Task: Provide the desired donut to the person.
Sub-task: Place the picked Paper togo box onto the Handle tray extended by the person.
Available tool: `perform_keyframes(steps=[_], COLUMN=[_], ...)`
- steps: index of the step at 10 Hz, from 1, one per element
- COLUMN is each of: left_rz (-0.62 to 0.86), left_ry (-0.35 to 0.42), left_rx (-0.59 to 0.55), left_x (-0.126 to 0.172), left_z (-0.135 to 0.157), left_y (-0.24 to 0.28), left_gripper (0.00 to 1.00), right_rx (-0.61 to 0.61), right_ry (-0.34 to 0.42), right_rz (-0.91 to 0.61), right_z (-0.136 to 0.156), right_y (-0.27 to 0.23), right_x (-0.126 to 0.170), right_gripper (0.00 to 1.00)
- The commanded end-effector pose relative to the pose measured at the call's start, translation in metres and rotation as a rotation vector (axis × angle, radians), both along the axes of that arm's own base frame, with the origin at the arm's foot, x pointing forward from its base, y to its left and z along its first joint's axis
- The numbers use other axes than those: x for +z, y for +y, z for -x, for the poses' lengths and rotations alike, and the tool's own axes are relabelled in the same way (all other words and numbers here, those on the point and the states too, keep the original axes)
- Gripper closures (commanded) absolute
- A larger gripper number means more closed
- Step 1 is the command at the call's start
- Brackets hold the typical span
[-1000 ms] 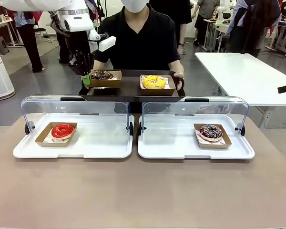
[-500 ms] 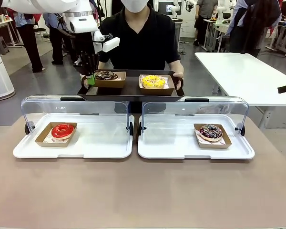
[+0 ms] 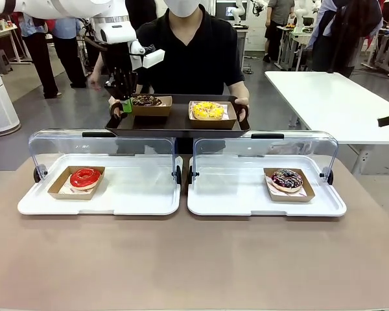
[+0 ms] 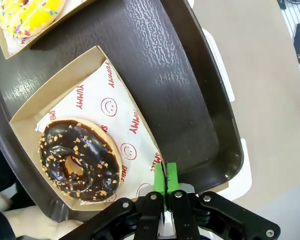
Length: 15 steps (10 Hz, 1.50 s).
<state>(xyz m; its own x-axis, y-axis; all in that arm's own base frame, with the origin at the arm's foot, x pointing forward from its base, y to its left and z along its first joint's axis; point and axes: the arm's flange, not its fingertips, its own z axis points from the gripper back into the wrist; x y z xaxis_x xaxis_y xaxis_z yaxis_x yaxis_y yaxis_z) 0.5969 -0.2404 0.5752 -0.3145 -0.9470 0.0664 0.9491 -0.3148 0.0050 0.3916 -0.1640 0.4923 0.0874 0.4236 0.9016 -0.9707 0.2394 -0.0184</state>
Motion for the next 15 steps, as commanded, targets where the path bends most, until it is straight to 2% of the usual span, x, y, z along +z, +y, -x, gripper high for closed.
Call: perform_keyframes(steps=[1, 4, 5, 6, 7, 8, 9, 10, 15], left_rz=[-0.02, -0.035, -0.031, -0.032, -0.035, -0.036, -0.034, -0.035, -0.041], left_ry=[0.029, 0.056, 0.052, 0.05, 0.048, 0.046, 0.043, 0.045, 0.037], left_rx=[-0.015, -0.02, -0.023, -0.028, -0.032, -0.034, -0.032, -0.032, -0.016], left_x=[0.0007, -0.0037, -0.0056, -0.0042, -0.002, -0.0011, -0.0023, -0.0028, -0.0017], left_z=[-0.0099, -0.0173, -0.0155, -0.0156, -0.016, -0.0162, -0.0139, -0.0134, -0.0119], left_y=[-0.0018, 0.0001, 0.0015, 0.002, 0.0022, 0.0028, 0.0025, 0.0028, 0.0036], left_gripper=[0.99, 0.99, 0.64, 0.41, 0.41, 0.0, 0.3, 0.0, 0.0], right_rx=[-0.001, -0.001, -0.001, -0.001, -0.001, -0.001, -0.001, -0.001, -0.001], right_ry=[-0.008, -0.008, -0.008, -0.008, -0.008, -0.008, -0.008, -0.008, -0.008], right_rz=[-0.008, -0.008, -0.008, -0.008, -0.008, -0.008, -0.008, -0.008, -0.008], right_z=[-0.0007, -0.0007, -0.0007, -0.0007, -0.0007, -0.0007, -0.0007, -0.0007, -0.0007], right_y=[-0.0002, -0.0002, -0.0002, -0.0002, -0.0002, -0.0002, -0.0002, -0.0002, -0.0002], right_x=[-0.0008, -0.0008, -0.0008, -0.0008, -0.0008, -0.0008, -0.0008, -0.0008, -0.0008], right_gripper=[0.0, 0.0, 0.0, 0.0, 0.0, 0.0, 0.0, 0.0, 0.0])
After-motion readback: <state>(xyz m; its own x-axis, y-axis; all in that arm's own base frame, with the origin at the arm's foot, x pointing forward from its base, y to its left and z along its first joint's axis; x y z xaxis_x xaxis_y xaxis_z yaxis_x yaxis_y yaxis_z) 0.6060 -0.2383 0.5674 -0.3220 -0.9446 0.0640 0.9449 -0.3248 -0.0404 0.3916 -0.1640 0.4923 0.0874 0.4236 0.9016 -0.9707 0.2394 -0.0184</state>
